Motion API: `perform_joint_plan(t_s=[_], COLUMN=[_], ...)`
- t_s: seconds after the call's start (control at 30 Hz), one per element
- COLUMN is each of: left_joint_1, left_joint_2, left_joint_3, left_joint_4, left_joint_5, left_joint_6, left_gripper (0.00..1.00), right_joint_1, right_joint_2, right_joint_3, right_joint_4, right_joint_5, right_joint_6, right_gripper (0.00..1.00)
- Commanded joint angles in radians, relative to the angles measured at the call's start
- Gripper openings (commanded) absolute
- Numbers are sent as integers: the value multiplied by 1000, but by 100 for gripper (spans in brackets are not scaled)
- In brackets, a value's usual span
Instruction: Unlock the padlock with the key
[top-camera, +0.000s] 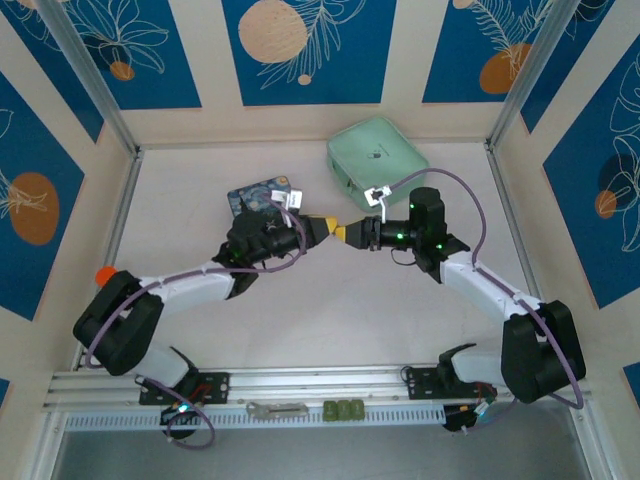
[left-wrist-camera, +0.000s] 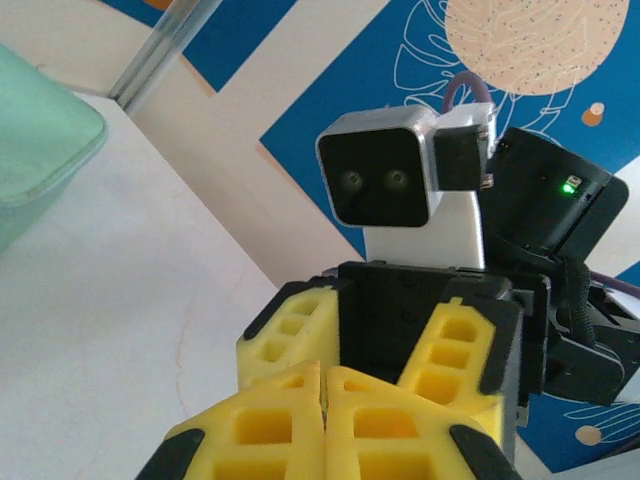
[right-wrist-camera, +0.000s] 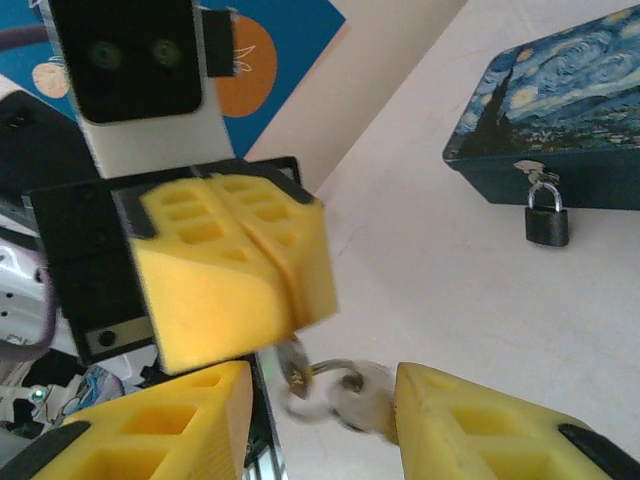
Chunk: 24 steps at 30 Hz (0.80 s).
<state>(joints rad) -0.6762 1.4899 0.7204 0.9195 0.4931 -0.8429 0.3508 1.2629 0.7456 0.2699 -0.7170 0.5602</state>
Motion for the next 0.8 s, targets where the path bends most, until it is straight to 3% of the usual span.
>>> perform_joint_plan(t_s=[0.0, 0.6, 0.77], left_joint_1=[4, -1, -3], left_joint_2=[9, 21, 15], left_joint_3=[-17, -36, -39], left_joint_4=[95, 196, 211], left_joint_5=[38, 36, 24], left_joint_6=[-35, -123, -128], left_gripper=[0, 0, 0], right_joint_1=[-7, 1, 9], right_joint_2=[-38, 45, 59], right_joint_3=[-15, -12, -11], right_joint_4=[34, 118, 116], right_joint_5=[-48, -79, -79], right_joint_6=[21, 59, 63], right_gripper=[42, 19, 26])
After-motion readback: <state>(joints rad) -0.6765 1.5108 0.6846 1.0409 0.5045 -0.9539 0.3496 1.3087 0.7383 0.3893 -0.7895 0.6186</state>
